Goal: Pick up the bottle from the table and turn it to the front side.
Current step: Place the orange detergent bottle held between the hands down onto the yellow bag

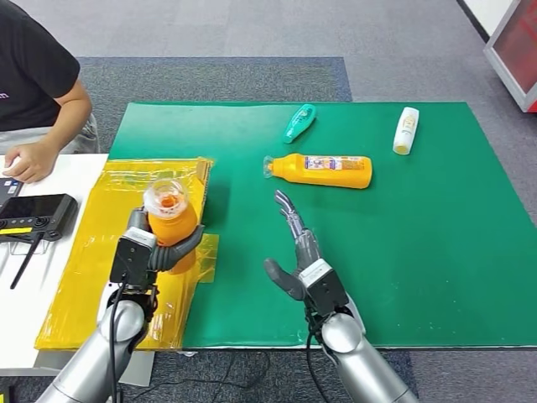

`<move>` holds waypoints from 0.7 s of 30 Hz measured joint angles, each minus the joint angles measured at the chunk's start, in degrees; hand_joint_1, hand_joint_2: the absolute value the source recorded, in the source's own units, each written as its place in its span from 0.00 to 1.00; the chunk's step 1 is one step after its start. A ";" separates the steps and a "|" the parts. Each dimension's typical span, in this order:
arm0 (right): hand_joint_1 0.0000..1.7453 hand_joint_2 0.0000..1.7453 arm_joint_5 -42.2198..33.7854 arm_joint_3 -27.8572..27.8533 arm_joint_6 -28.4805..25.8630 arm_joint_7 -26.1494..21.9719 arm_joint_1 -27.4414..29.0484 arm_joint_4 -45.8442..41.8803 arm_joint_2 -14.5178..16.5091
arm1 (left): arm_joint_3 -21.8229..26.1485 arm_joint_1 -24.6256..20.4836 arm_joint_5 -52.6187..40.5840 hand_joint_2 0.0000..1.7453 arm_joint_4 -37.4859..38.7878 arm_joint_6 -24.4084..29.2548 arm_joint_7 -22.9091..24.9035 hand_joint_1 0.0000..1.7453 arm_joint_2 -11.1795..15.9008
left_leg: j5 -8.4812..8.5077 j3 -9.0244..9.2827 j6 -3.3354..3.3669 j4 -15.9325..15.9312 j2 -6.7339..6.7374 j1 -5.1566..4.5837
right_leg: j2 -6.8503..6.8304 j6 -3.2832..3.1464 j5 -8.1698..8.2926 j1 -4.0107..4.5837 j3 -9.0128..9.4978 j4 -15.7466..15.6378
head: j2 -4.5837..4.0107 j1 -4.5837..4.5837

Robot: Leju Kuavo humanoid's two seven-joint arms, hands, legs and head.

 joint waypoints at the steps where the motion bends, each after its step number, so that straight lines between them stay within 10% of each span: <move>1: 0.00 0.00 0.13 -0.16 -0.11 0.01 0.24 0.00 0.00 | 0.13 0.41 -0.38 1.00 0.21 -0.16 0.07 1.00 0.07 | 0.00 0.00 0.00 0.00 0.00 0.00 | 0.00 0.00 0.00 0.00 0.00 0.00 | 0.00 0.00; 21: 0.00 0.00 2.19 -3.96 0.17 0.02 3.48 0.00 0.41 | 5.82 4.90 -17.58 1.00 2.95 3.47 1.57 1.00 1.07 | 0.00 0.03 -0.05 0.00 0.01 0.01 | 0.01 -0.08 0.04 0.01 -0.02 0.00 | 0.00 -0.01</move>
